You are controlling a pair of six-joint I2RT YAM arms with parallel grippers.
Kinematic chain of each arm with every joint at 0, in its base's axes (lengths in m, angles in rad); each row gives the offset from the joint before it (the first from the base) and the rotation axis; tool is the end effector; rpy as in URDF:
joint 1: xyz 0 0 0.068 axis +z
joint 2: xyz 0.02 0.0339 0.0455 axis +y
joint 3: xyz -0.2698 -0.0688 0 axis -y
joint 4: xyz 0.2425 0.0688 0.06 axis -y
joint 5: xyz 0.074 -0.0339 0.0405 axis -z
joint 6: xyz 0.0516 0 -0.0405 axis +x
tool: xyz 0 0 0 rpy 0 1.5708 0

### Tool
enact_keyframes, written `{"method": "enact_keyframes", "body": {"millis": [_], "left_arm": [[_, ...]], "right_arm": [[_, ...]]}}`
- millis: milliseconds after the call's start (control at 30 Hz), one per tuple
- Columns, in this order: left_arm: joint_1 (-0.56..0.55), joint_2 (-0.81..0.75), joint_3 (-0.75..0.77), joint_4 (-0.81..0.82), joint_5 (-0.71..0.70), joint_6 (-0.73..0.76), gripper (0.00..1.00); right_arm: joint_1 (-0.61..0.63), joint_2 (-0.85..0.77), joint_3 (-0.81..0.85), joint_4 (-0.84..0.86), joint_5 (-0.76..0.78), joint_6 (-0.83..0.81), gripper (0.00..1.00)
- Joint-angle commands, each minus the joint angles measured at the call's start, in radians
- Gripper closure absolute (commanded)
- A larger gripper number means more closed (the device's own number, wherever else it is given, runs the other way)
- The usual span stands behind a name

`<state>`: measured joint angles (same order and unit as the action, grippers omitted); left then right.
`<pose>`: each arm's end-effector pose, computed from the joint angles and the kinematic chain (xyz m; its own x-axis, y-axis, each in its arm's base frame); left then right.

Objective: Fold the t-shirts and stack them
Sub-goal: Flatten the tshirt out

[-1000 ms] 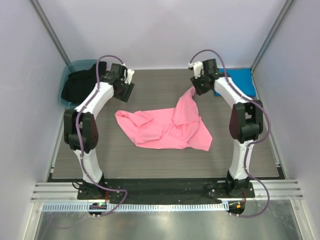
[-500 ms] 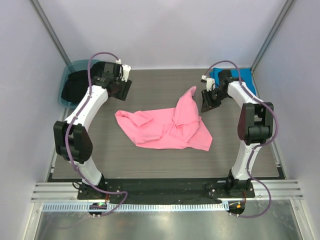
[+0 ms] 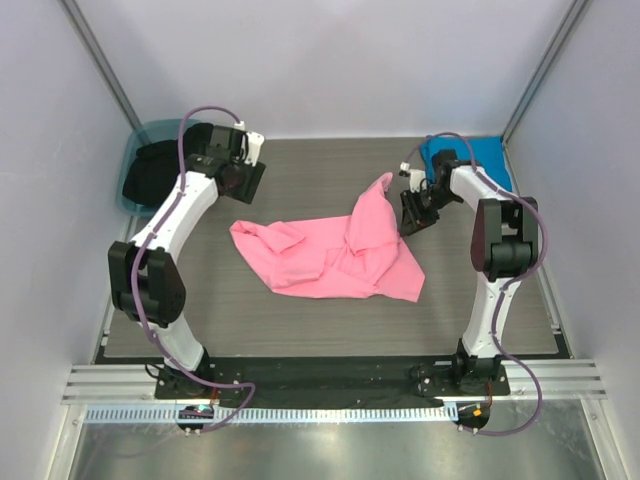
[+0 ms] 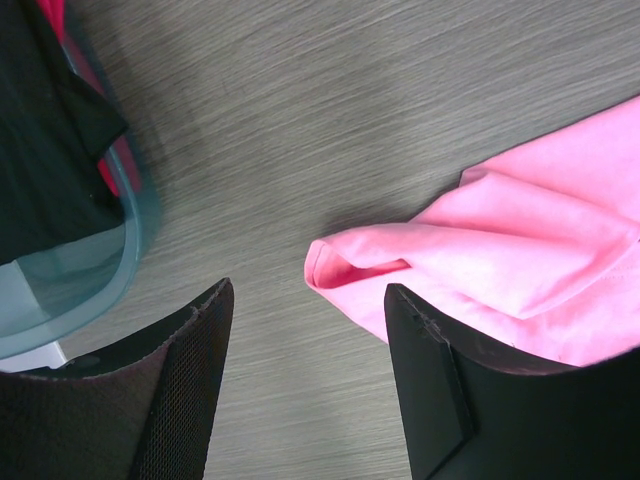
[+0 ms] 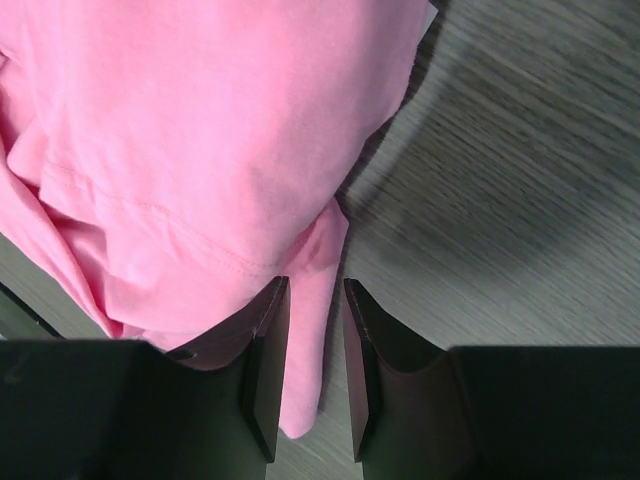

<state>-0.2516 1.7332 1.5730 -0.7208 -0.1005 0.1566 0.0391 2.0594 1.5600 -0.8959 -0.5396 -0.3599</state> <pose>0.3813 -0.0927 0.3036 -0.7090 0.3425 -0.6165 0.3001 0.9376 0.1757 0.4076 0.0425 0.1718 -0.8775 -0.3367 -0.3416 -0.4618 0.7855 0.4120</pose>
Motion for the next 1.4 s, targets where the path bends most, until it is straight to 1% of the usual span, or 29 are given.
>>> {"method": "enact_keyframes", "body": {"millis": [0, 500, 700, 800, 833, 933, 1000, 1067, 1100, 1167, 1233, 1267, 1300, 1367], "left_arm": [[-0.003, -0.035, -0.008, 0.004, -0.019, 0.001, 0.36], [-0.008, -0.024, -0.005, 0.007, -0.033, 0.018, 0.36], [-0.015, -0.011, 0.001, 0.011, -0.034, 0.018, 0.36], [-0.017, -0.008, 0.004, 0.012, -0.034, 0.018, 0.36], [-0.021, -0.006, 0.005, 0.012, -0.034, 0.020, 0.36], [-0.031, -0.003, 0.010, 0.012, -0.038, 0.024, 0.36], [-0.040, -0.007, 0.024, 0.006, -0.041, 0.034, 0.36], [-0.064, -0.021, 0.035, -0.014, -0.021, 0.070, 0.36], [-0.092, -0.024, 0.039, -0.023, -0.009, 0.087, 0.36], [-0.124, -0.032, 0.039, -0.055, 0.042, 0.136, 0.34], [-0.188, -0.027, 0.030, -0.078, 0.061, 0.161, 0.34], [-0.213, -0.021, 0.024, -0.091, 0.067, 0.188, 0.34], [-0.260, -0.017, 0.015, -0.092, 0.059, 0.199, 0.34], [-0.304, -0.003, -0.011, -0.091, 0.033, 0.218, 0.32]], "right_arm": [[-0.002, 0.034, 0.031, -0.011, -0.022, -0.005, 0.66], [-0.002, 0.093, 0.091, 0.009, -0.036, 0.018, 0.67], [-0.002, 0.094, 0.084, 0.009, -0.040, 0.022, 0.72], [-0.002, 0.094, 0.080, 0.006, -0.048, 0.021, 0.82], [-0.004, 0.096, 0.081, 0.008, -0.049, 0.022, 0.87], [-0.002, 0.087, 0.083, 0.009, -0.053, 0.022, 0.99], [-0.002, 0.047, 0.083, 0.009, -0.051, 0.016, 0.99], [-0.001, 0.003, 0.080, 0.009, -0.045, 0.006, 0.99], [-0.002, -0.055, 0.080, 0.009, -0.043, 0.006, 0.99], [-0.002, -0.120, 0.083, 0.008, -0.049, -0.001, 0.99], [-0.002, -0.200, 0.090, 0.006, -0.053, -0.004, 0.99], [-0.001, -0.221, 0.103, 0.006, -0.051, -0.004, 0.99], [-0.002, -0.237, 0.109, 0.008, -0.051, -0.002, 0.99], [-0.002, -0.271, 0.133, 0.006, -0.056, 0.007, 0.99]]}}
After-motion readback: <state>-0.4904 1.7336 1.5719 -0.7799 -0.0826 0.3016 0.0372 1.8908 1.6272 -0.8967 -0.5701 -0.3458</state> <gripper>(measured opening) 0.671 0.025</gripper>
